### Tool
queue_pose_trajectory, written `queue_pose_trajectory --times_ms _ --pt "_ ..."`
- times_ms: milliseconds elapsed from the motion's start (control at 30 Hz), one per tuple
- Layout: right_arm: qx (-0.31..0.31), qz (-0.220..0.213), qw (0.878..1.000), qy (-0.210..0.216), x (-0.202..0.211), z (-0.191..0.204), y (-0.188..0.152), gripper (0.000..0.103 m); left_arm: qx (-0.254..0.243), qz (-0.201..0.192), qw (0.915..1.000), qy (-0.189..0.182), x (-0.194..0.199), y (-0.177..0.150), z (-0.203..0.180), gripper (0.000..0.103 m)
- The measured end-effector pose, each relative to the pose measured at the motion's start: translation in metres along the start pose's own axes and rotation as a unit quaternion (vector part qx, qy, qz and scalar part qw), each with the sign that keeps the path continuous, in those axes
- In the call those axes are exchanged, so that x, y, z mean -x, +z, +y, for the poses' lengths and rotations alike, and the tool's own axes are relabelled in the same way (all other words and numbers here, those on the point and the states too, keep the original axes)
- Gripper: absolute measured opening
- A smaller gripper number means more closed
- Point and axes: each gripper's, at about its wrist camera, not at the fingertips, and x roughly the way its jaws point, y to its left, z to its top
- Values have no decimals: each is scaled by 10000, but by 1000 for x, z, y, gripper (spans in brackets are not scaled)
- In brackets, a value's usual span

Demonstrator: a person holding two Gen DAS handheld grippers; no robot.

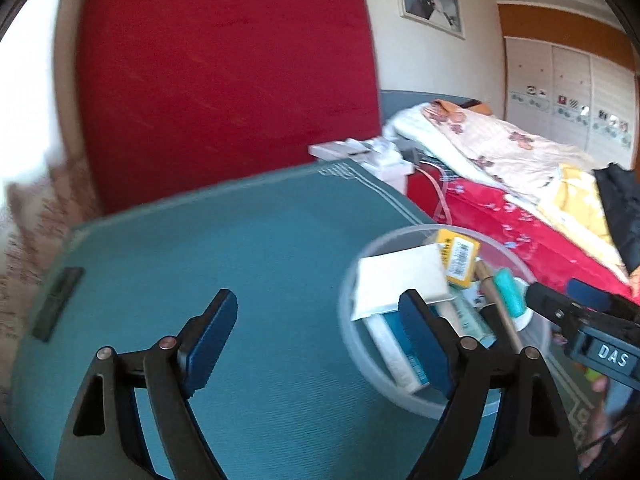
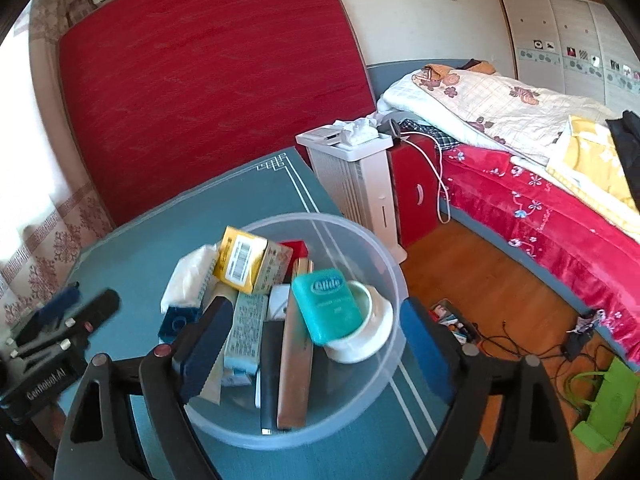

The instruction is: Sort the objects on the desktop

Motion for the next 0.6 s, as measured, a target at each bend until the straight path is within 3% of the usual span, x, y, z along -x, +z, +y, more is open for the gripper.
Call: queue_pose_trajectory --times_ms 100,267,600 --pt "85 29 10000 -19 6 8 -7 89 -56 -61 9994 324 12 -7 4 86" --pt "290 8 9996 51 22 28 -17 89 86 31 9999 104 26 -17 20 86" --pt "759 -93 9971 -30 39 62 -35 89 260 237 9993 90 39 -37 36 86"
